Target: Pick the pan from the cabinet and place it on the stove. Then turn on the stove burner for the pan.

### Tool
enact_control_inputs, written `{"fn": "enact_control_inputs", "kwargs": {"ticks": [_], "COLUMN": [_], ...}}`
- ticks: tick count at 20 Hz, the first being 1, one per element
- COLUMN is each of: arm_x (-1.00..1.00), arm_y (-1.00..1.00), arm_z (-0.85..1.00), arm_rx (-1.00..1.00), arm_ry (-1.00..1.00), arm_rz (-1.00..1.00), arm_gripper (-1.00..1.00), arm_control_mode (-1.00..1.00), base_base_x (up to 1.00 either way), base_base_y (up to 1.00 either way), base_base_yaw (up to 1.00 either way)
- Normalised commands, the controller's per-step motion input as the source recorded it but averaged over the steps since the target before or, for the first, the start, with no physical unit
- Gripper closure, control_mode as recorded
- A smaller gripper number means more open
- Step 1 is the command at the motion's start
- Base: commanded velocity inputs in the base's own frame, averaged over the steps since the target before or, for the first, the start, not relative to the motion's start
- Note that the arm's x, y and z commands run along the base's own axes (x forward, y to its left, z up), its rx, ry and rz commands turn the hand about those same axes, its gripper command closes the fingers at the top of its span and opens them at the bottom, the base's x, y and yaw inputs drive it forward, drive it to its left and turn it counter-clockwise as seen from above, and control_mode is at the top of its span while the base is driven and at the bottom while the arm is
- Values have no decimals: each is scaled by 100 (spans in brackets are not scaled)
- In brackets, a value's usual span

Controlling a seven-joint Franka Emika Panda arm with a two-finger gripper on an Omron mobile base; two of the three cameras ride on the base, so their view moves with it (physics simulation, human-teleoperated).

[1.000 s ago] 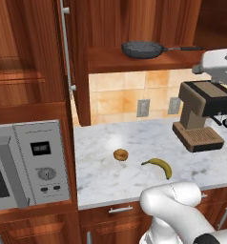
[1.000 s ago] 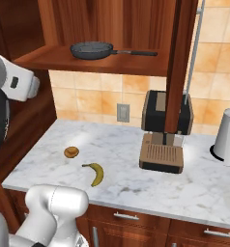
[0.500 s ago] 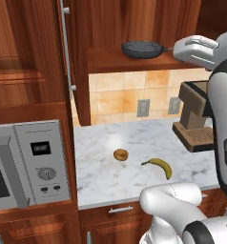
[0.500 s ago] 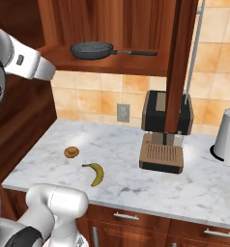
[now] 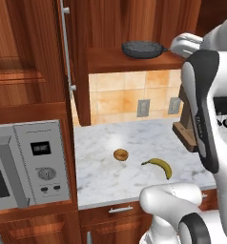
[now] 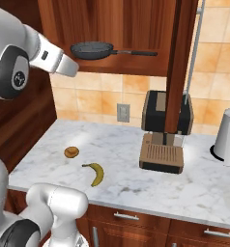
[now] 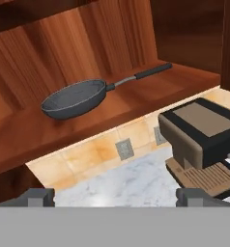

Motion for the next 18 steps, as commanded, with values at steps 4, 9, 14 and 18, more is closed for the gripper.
{"fn": "enact_control_inputs", "kwargs": {"ticks": [4,9,14,18], "arm_x": [70,61,50,34], "arm_y": [-37,-39,-32,-23], "arm_z": [-5,0,0,0], "arm_rx": [0,0,0,0], "arm_ry": [0,0,0,0], "arm_rz": [-15,-9,-9,-7], "arm_gripper": [-100,-100,-100,-100], "arm_control_mode": [-100,-100,-100,-100], "base_base_x": [0,0,0,0], "base_base_y": [0,0,0,0], "base_base_yaw": [0,0,0,0]}}
